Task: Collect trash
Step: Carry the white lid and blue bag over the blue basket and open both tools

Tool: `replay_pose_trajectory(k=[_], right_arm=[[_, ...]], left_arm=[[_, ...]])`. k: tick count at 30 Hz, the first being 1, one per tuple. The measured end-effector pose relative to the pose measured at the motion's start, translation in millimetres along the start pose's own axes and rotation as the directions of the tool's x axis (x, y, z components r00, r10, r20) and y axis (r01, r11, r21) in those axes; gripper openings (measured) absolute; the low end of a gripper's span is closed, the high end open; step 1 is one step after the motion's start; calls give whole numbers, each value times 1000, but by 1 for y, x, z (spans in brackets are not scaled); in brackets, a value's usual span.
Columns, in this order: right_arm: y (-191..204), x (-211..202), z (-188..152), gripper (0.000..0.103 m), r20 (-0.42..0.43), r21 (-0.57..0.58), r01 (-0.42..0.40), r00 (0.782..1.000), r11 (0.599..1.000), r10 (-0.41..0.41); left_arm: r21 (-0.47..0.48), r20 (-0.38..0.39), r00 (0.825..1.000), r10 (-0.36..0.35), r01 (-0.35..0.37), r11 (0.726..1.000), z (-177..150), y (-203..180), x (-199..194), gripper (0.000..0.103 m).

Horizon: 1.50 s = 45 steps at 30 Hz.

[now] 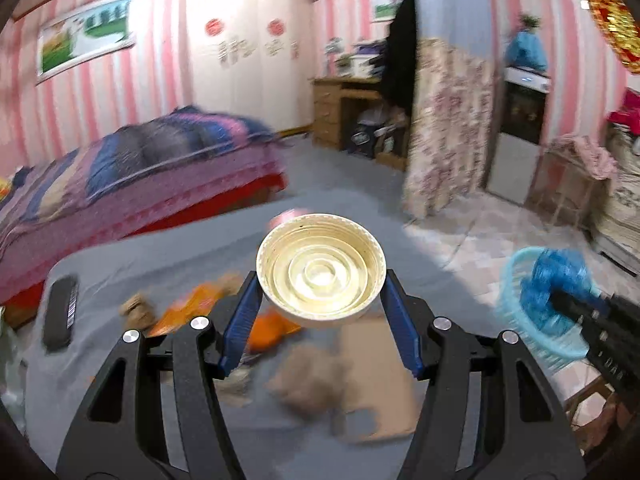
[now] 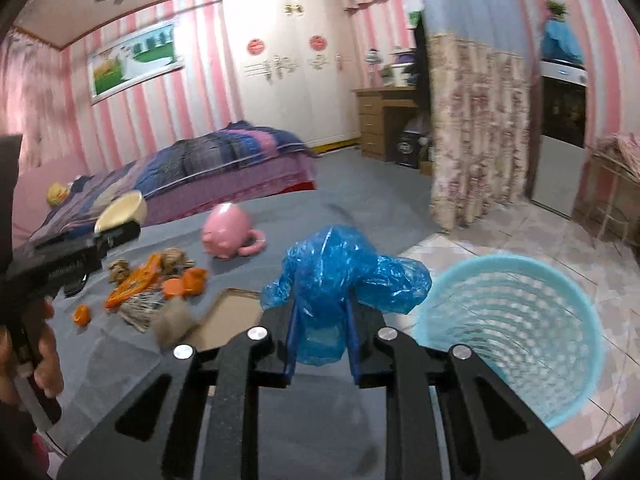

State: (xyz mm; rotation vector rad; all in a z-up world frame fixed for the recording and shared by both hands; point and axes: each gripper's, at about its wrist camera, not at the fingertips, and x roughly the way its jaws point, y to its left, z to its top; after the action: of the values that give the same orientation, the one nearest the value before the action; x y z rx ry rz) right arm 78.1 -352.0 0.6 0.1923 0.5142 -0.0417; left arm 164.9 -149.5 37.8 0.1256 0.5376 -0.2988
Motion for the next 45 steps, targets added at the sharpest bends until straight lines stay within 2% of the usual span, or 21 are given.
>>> replay_pose_trajectory(k=[3,7,16,19,22,23,24,26,29,33,41,42,44,45], right_arm=[[-38,-17,-2,20,0,17,77,997,997,-77],[-72,-33,-4,20,1,27,153,988,988,-154],[-136,-56,-7,20,-7,67,271,963,960,-271],[-151,-58,-13,21,-15,82,298,955,951,-298],[-164,-55,-21,21,-31,91,324,946,942,-322],[-170,-54,-23,21,-36,103,331,944,938,-329],[-177,-52,-26,21,-41,127,336,942,933,-334],[-190,-48,-32,21,-49,173,343,939,923,-340],[-201,-42,-37,21,-55,199,355,935,914,-351],[-203,-35,-40,21,-53,197,361,932,911,-358],[-204,-27,-43,21,-68,207,369,929,906,-363],[-203,-26,-43,21,-71,203,370,929,907,-363],[-199,-24,-42,21,-75,195,375,927,906,-367],[-200,-23,-42,21,-77,195,375,927,906,-367]], left_arm=[[32,14,997,-80,80,996,11,-40,7,60],[58,20,983,-184,183,981,20,-94,17,60],[132,8,947,-320,316,939,20,-175,28,60],[152,5,942,-334,330,932,8,-188,37,60],[159,-50,933,-356,359,920,-14,-199,52,60],[173,-67,938,-339,346,922,-19,-204,59,60],[171,-69,939,-337,344,923,-21,-206,61,60],[158,-86,924,-374,383,910,-23,-212,68,60],[196,-81,922,-377,386,901,-27,-225,74,60],[194,-102,912,-397,410,891,-32,-236,90,60],[208,-139,910,-391,413,887,-35,-253,118,60],[211,-143,909,-392,415,885,-35,-254,119,61],[231,-141,915,-379,403,886,-35,-256,119,71],[244,-137,918,-372,395,886,-36,-256,119,73]])
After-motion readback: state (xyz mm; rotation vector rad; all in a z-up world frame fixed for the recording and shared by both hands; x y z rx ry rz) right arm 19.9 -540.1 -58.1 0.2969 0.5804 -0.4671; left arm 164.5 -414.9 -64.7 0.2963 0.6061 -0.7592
